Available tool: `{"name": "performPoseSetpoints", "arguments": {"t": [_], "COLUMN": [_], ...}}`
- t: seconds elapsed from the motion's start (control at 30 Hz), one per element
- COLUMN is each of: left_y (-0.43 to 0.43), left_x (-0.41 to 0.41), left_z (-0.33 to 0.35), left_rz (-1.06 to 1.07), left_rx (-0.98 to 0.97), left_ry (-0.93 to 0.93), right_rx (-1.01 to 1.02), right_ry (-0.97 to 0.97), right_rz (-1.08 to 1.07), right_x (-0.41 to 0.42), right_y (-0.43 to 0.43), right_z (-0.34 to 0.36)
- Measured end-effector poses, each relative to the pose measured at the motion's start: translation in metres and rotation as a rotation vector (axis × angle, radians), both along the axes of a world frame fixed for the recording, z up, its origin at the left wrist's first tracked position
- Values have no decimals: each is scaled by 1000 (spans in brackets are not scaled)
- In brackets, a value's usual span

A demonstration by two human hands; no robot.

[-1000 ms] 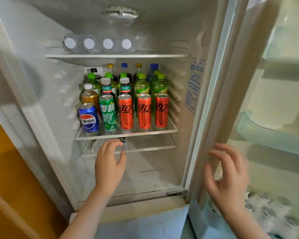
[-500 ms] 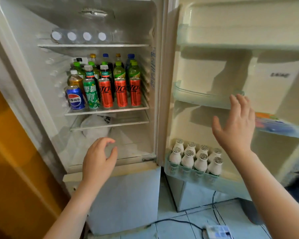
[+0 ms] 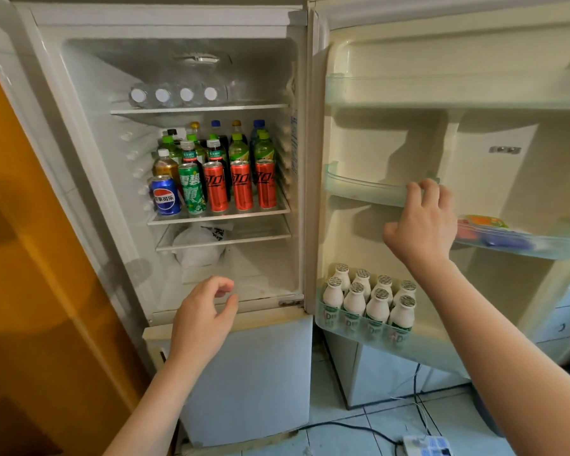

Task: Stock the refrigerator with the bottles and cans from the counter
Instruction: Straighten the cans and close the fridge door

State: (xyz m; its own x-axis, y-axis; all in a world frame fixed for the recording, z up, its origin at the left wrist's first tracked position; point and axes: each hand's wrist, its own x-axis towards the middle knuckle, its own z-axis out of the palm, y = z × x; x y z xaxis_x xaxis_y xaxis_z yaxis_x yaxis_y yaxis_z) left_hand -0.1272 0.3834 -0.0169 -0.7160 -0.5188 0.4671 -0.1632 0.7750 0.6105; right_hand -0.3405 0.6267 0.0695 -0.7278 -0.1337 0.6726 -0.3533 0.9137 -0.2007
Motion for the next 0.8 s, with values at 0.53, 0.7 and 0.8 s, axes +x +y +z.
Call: {"name": "performPoseSetpoints", "arguments": {"t": [0.53,0.7,0.8], "left_y": [-15,-22,-24], "left_x": [94,135,158], "left_z": [21,18,13], "left_rz": [-24,-20,-13], "left_rx": [40,67,121], "left_ry": [66,101,124], "right_rx": [330,-185,-372], "right_ry": [-189,112,379], "right_rz": [88,303,242], "right_x": [112,196,243], "right_y": [-39,-28,-16], "right_z": [18,1,-7]}}
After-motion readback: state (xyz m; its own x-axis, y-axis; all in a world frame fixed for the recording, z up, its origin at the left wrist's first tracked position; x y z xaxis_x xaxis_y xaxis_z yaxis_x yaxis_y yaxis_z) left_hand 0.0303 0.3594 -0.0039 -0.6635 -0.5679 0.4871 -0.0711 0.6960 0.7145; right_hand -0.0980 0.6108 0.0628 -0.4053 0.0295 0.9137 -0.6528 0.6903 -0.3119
